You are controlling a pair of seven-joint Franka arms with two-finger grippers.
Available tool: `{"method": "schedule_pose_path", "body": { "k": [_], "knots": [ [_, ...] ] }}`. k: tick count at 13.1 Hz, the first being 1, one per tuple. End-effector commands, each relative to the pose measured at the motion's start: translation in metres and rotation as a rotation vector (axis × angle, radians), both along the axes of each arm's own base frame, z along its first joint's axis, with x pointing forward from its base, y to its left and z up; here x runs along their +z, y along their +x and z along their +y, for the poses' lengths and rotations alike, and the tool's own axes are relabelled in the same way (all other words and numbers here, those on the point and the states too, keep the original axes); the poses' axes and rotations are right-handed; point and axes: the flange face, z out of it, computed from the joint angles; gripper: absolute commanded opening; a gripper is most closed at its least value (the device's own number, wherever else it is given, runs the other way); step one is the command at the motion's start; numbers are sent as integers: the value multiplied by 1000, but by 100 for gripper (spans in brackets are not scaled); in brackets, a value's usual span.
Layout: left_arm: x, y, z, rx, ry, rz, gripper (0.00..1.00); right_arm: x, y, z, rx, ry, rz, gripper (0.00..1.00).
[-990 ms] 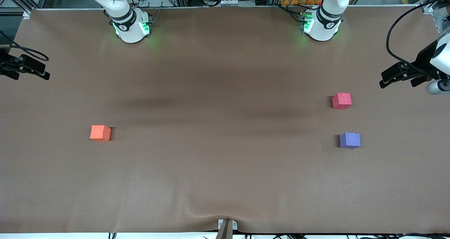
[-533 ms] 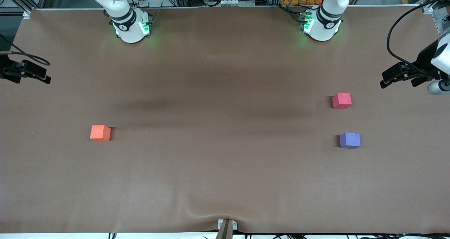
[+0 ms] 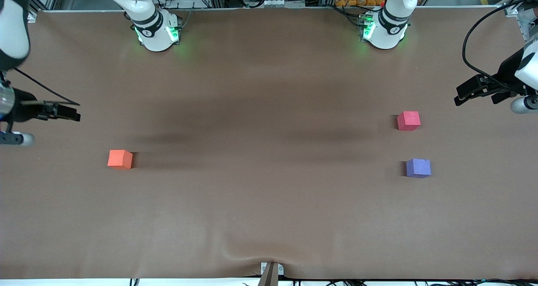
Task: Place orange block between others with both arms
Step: 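Reach the right gripper to the orange block and grasp it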
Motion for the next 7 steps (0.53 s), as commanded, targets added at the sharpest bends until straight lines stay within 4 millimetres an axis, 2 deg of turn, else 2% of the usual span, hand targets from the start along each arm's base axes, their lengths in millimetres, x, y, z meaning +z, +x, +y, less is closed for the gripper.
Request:
{"method": "schedule_pose_path", "body": {
  "k": [1,2,5,6,7],
  "knots": [
    [1,-1,2,-12,5,8,100,-22,9,-27,-58,32,12,100],
    [-1,-1,2,-12,5,11,100,-36,15,-25,-55,32,8,100],
    [-1,-1,0,-15,5,11,100,-98,33,-20,1,36,19,100],
    [-1,-1,1,-13,5,11,100,-117,35,-22,23,35,-17,100],
    [-2,0,0,-15,5,12,100,-144,34,-24,43,33,-47,100]
  ]
}}
